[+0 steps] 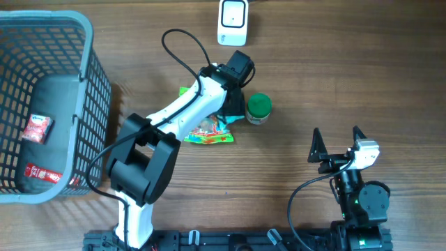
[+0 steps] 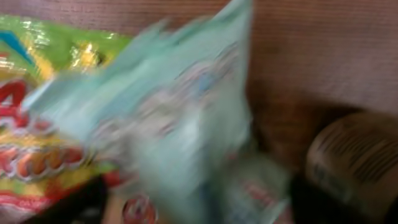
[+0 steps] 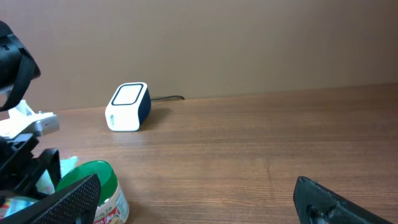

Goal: Scan the item barcode
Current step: 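Grasp the mint-green wipes pack and place it between bag and jar, then grasp the red Kleenex tissue pack and place it below the jar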

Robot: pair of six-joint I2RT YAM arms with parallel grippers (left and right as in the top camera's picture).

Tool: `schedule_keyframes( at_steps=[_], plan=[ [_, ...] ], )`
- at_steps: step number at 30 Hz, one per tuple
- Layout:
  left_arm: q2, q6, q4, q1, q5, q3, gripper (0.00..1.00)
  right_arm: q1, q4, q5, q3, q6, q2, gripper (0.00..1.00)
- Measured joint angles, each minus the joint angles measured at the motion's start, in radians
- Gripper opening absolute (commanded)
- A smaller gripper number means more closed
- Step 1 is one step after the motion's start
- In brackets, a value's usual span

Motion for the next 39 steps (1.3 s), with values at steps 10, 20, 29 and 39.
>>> schedule_keyframes(
  at_steps=[10,20,29,39],
  plan=[
    [-0.53,0.075,-0.092,0.168,-0.283,0.351,1.0,0.0,0.0,0.0,0.0,0.0,0.0,1.0],
    [-0.461,-0.472,-0.26,0.999,-0.324,0.074,1.0,0.0,0.0,0.0,0.0,0.0,0.0,1.0],
    [-0.281,-0.125,0.185,1.206,-0.141,-0.18,1.0,0.0,0.0,0.0,0.0,0.0,0.0,1.0],
    [-0.117,0.015,0.251,1.212,-0.159,-0.18,1.0,0.0,0.0,0.0,0.0,0.0,0.0,1.0]
  ],
)
